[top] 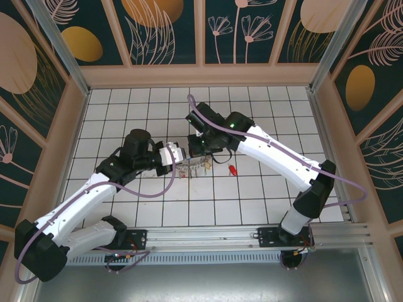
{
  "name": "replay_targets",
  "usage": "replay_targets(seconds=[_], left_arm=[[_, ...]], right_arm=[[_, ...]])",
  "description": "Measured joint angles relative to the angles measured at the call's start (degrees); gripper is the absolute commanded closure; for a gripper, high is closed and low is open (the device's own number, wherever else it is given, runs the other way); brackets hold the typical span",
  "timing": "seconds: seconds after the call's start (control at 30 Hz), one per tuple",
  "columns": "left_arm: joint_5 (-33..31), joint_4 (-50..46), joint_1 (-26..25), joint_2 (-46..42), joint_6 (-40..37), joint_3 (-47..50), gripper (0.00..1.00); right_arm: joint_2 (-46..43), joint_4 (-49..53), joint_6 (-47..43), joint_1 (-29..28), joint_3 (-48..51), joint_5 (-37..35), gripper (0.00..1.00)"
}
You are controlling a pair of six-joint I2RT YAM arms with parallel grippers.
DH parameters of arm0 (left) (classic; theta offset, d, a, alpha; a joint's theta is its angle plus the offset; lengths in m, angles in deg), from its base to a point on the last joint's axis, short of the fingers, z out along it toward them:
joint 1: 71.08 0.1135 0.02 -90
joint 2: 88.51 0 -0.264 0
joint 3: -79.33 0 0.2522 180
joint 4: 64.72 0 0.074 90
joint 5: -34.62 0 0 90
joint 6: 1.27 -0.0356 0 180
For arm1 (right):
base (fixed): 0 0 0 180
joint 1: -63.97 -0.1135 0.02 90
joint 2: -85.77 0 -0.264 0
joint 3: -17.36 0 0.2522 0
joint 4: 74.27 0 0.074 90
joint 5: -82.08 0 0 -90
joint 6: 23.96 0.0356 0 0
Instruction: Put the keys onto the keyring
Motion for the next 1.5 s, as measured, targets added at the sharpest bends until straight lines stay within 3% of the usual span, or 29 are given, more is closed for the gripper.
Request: replay_targets(seconds=[0.13, 0.23, 0.33, 0.57, 0.7, 0.8, 0.87, 0.97, 1.0, 1.13, 1.27, 1.5], left_arm=[[-0.1, 1.4, -0.2, -0.2, 1.6, 1.2, 0.99], [0.3, 3.4, -0.3, -0.7, 3.3, 2.7, 0.75], [0.6, 6.6, -0.3, -2.0, 6.1, 4.6, 0.60], [1.4, 9.5, -0.2, -7.7, 11.7, 5.7, 0.39], [4.4, 7.5, -0.2, -10.8, 13.1, 4.2, 0.37], [5.9, 5.5, -0.2, -11.4, 14.6, 0.6, 0.40], [6.2, 4.8, -0.2, -10.9, 15.8, -2.6, 0.46], [7.2, 3.9, 0.4, -7.8, 17.1, -7.3, 0.64], [7.7, 3.7, 0.7, -6.6, 17.3, -8.3, 0.66], [10.7, 3.8, 2.7, -1.3, 18.0, -9.2, 0.66], [13.4, 5.7, 3.2, 0.3, 17.9, -8.7, 0.63], [20.8, 11.9, 3.1, 0.8, 16.2, -7.8, 0.67]], right_arm=[[-2.3, -3.7, -0.1, 0.0, 4.1, 0.0, 1.00], [-7.0, -11.1, -0.5, 0.0, 11.5, -0.4, 1.00], [-14.1, -19.5, -2.2, -0.3, 21.4, -2.2, 1.00], [-27.8, -40.9, -15.6, -0.4, 39.6, -6.0, 1.00], [-32.2, -53.2, -25.3, 0.0, 47.5, -7.5, 1.00], [-34.1, -62.0, -32.1, 1.9, 52.5, -4.3, 1.00], [-35.4, -69.0, -36.3, 4.3, 56.4, 0.0, 1.00], [-36.5, -77.0, -40.3, 9.0, 60.7, 9.4, 1.00], [-36.4, -78.3, -41.4, 10.6, 61.1, 12.9, 1.00], [-35.9, -84.3, -44.0, 15.6, 61.2, 26.6, 1.00], [-33.6, -87.3, -44.8, 17.0, 59.3, 36.9, 1.00], [-30.4, -89.5, -44.9, 16.9, 57.1, 45.1, 1.00]])
